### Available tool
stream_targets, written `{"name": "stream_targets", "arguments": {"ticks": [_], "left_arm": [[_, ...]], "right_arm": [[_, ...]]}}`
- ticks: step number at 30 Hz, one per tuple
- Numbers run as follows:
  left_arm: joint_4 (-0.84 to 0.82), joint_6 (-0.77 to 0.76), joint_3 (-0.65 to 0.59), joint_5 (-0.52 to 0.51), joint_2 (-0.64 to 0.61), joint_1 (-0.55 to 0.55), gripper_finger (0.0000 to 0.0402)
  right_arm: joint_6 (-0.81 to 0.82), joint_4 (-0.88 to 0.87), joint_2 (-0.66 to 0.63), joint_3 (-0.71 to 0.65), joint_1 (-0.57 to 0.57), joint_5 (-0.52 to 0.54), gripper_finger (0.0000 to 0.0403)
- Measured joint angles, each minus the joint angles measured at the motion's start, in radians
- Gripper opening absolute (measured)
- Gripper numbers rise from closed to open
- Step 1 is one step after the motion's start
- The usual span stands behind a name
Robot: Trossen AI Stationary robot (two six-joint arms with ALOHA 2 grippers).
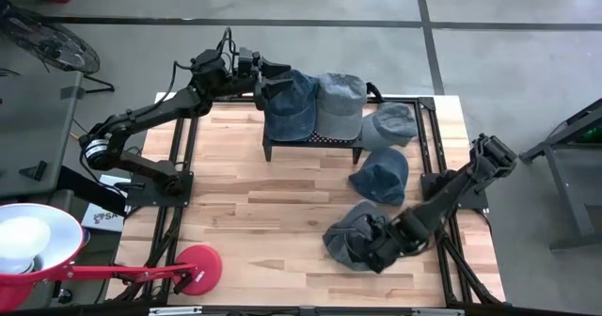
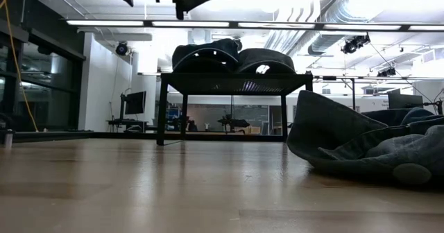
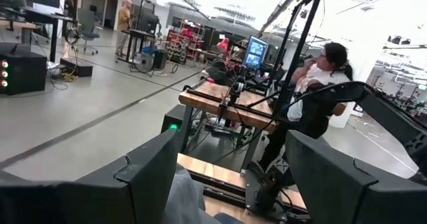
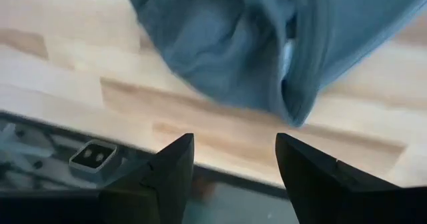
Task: Pick & Place hat
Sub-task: Stack the bottom gray cap on top of the gray cap on the shelf
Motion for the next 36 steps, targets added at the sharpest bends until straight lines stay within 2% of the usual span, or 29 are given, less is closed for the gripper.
{"name": "stream_targets", "arguments": {"ticks": [4,11,17,36], "left_arm": [[-0.034,0.000,0.000,0.000,0.000,0.001,0.0273],[-0.096,0.005,0.000,0.000,0.000,0.001,0.0273],[-0.111,0.009,0.000,0.000,0.000,0.001,0.0273],[-0.109,0.000,0.000,0.005,0.000,0.001,0.0273]], "right_arm": [[0.052,0.065,0.000,-0.055,0.033,-0.002,0.0204],[0.061,-0.017,0.000,-0.073,0.039,-0.041,0.0204],[0.053,-0.004,0.009,-0.073,0.044,-0.054,0.0204],[0.044,0.056,0.169,-0.073,0.067,-0.055,0.0204]]}}
